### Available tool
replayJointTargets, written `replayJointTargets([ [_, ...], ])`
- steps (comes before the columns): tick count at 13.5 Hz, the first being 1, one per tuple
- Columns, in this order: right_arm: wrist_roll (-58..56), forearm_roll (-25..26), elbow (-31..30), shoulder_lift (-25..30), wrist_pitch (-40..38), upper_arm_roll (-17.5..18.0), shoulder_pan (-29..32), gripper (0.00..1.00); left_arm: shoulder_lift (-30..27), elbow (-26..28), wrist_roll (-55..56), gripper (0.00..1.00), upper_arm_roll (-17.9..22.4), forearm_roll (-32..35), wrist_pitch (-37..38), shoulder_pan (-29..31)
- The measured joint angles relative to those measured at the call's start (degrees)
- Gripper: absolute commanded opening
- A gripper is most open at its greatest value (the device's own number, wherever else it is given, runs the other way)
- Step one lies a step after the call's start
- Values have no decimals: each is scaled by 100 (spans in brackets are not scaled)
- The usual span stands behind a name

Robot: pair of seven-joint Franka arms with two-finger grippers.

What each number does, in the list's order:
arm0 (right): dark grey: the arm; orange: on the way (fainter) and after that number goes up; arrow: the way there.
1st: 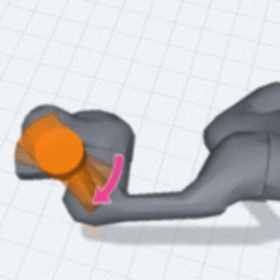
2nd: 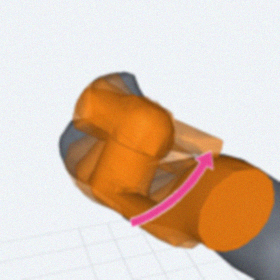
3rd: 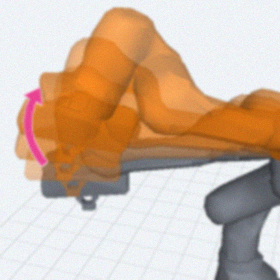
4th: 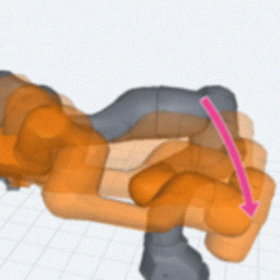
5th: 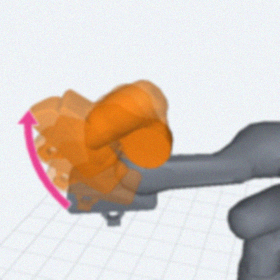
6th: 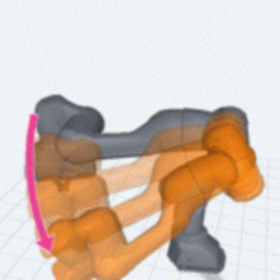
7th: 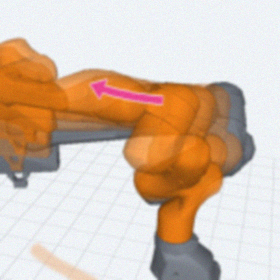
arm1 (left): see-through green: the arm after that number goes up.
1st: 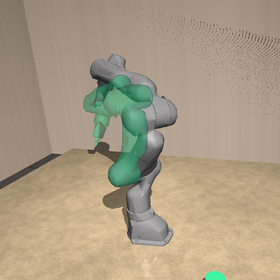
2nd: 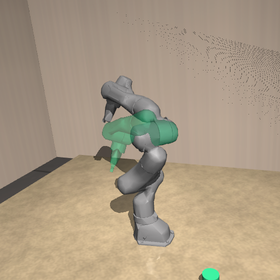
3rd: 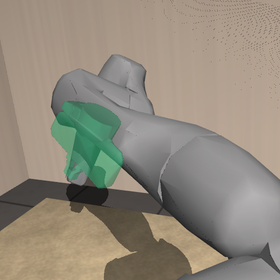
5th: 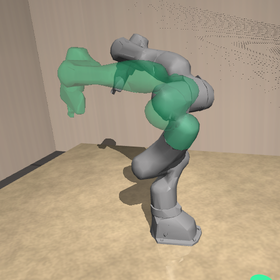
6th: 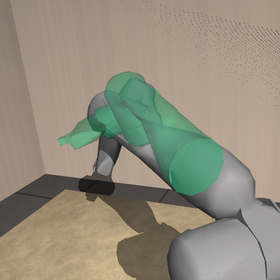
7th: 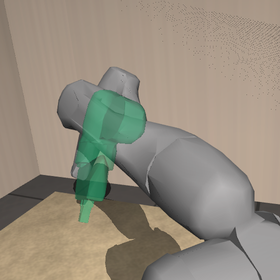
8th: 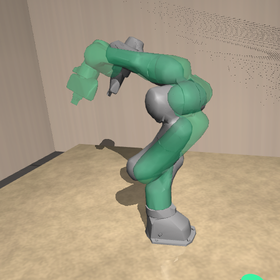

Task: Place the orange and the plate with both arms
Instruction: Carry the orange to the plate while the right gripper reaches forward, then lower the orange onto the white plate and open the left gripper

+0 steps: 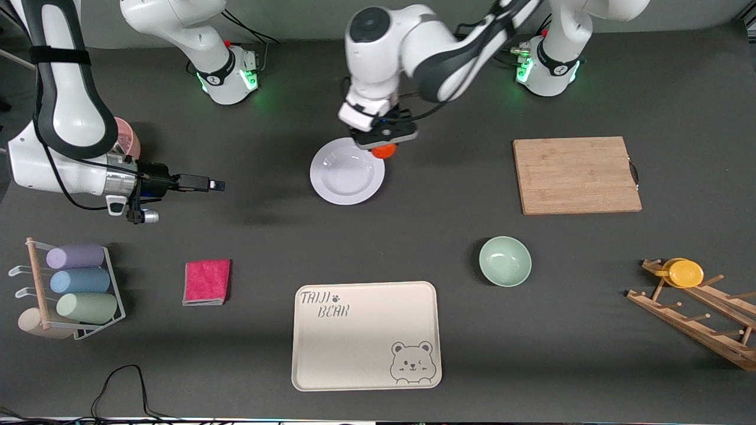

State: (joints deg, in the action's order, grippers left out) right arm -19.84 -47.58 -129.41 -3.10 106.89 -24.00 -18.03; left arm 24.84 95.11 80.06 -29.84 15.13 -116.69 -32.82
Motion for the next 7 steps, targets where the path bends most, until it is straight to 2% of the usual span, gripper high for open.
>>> replayJointTargets([
  [4,-1379,-879,-538,-278,-175,-392,10,100,1023,-878,461,41,104,433,21,-660],
  [7,-2021,-1368,-619,-646,-571,-540,11,100,1605,-1291,630,41,442,627,13,-1124],
])
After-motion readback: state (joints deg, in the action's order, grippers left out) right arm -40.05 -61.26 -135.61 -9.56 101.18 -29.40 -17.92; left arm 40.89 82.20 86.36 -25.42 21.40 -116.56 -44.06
